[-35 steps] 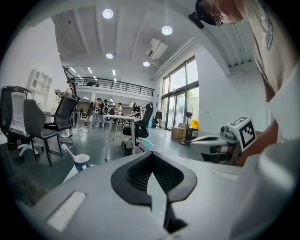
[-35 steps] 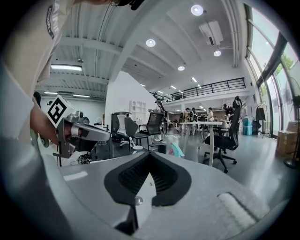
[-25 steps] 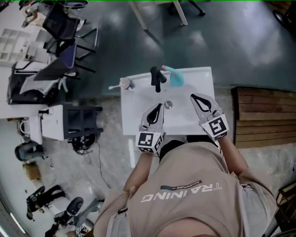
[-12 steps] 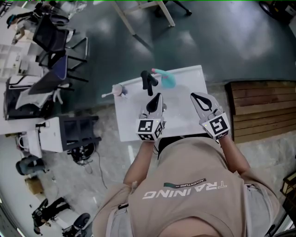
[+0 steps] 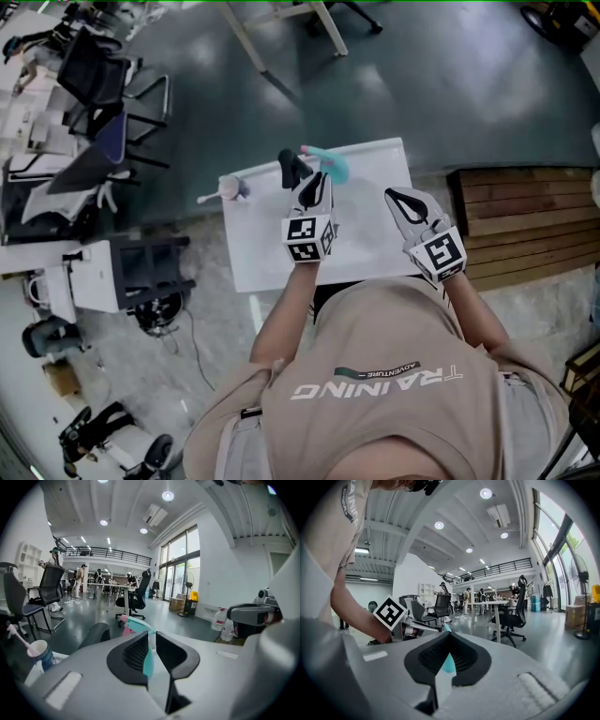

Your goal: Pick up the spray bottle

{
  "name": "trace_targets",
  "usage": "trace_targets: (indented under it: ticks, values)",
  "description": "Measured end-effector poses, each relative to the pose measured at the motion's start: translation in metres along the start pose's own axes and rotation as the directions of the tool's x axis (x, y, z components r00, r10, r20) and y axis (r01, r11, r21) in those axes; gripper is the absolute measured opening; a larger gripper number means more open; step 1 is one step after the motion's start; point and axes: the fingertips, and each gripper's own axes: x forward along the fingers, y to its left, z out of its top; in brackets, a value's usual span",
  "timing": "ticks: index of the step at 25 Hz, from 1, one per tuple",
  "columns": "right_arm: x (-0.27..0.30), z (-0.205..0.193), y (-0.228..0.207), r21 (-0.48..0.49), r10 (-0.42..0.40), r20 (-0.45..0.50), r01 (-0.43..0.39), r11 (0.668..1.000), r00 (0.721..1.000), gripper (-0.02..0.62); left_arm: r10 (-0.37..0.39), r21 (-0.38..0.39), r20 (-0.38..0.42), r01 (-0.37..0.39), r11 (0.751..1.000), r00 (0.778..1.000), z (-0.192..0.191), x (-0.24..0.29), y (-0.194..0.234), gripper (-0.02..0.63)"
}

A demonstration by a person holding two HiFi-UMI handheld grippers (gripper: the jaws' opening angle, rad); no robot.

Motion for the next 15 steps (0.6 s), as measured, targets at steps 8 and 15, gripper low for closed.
trace_targets:
  ticks: [8,15]
  values:
    - [0.009,-0.006,-0.011,0.021,0.031,-0.023,-0.031,0.999,0.999,0.002,0.025,-0.021,-0.046,-0.026,0.999,0.999,-0.014,0.026,0.009,0.139]
    - [0.012,-0.015,-0.019,0.04,0.031,-0.029,-0.03,0.999,0.999,0.002,0.032,-0.014,-0.103,-0.033,0.999,0.994,-0.031,0.044,0.014,0.164]
